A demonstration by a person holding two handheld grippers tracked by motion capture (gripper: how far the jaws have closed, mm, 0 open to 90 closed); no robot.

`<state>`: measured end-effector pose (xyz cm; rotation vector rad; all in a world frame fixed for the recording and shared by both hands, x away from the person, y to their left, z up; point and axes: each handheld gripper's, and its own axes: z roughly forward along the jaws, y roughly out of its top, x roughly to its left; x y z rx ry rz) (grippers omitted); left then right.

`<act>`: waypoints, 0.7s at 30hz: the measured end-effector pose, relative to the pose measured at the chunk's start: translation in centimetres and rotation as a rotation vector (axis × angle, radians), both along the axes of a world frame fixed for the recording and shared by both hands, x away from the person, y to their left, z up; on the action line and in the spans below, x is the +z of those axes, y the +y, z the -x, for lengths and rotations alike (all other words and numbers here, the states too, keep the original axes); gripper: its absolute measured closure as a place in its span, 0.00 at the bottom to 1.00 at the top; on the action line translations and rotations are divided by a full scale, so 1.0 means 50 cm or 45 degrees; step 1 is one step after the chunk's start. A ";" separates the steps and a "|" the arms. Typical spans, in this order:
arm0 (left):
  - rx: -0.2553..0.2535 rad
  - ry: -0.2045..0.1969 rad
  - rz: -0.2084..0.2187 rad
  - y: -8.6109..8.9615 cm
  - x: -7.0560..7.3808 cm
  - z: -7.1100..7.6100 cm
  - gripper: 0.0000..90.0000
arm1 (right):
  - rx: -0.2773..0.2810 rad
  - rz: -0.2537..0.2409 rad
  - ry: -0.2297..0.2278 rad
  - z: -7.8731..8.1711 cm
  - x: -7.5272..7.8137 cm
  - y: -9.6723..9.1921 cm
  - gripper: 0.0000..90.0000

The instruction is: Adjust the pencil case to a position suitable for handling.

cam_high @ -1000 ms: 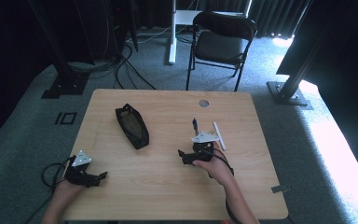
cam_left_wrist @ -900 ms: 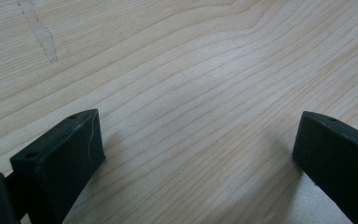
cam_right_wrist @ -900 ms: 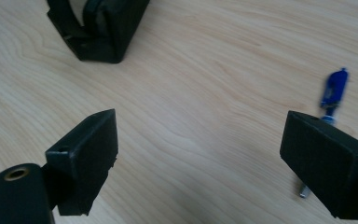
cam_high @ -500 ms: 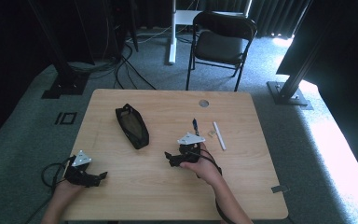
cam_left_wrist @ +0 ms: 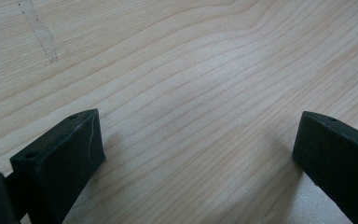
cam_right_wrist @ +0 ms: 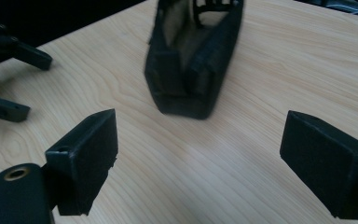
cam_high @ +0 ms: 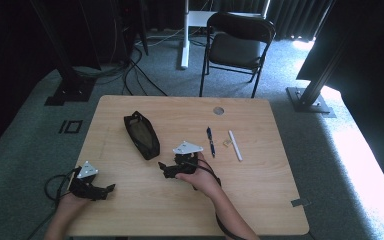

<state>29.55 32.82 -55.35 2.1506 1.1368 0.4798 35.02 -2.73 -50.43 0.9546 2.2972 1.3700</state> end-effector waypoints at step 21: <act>-0.002 0.000 -0.003 0.000 0.000 0.000 0.02 | -0.035 0.042 -0.043 -0.037 -0.024 0.099 0.47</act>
